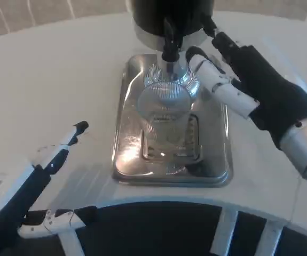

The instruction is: Grasp the cup under the faucet to collect the drink, then remove the cup.

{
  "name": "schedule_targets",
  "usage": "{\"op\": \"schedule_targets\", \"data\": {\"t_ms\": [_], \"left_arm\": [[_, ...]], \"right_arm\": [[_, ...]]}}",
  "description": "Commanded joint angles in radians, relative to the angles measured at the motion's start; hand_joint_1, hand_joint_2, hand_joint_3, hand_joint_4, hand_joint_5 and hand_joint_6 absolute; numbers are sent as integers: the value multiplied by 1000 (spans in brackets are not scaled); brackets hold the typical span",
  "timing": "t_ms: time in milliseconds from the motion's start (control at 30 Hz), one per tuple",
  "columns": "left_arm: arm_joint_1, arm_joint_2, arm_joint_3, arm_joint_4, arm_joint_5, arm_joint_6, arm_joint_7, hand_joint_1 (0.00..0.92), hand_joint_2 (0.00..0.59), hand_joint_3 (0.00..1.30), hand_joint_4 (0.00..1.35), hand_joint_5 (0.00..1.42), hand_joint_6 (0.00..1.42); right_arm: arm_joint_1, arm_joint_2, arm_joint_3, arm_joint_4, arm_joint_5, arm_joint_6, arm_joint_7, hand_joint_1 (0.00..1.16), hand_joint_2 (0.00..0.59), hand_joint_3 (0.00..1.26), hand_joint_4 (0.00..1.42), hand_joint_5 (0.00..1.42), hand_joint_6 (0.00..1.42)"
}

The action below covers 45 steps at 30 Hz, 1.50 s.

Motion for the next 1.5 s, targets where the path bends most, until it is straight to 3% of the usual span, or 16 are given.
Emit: {"op": "schedule_targets", "data": {"t_ms": [33,533,933,1167,1300,1500], "left_arm": [[19,4,17,-14,-14,12,-14,53,58,34,22,115,163],[44,4,42,-37,-18,27,-24,44,56,36,31,115,163],[52,6,50,-37,-23,37,-32,44,56,41,35,115,163],[50,9,51,-30,-30,39,-36,43,56,45,40,115,163],[45,9,50,-26,-33,42,-40,43,56,46,41,115,163],[41,6,46,-26,-37,48,-50,43,56,46,41,115,163]], "right_arm": [[-43,-14,29,26,55,20,-50,114,500,0,0,0,0],[-132,-59,104,129,203,43,-160,105,501,0,0,0,0],[-177,-114,171,189,288,43,-178,93,499,0,0,0,0],[-187,-176,260,124,265,97,-134,51,480,0,0,0,0],[-196,-225,332,89,223,99,-110,2,470,0,0,0,0],[-208,-262,396,102,178,75,-98,0,469,0,0,0,0]]}}
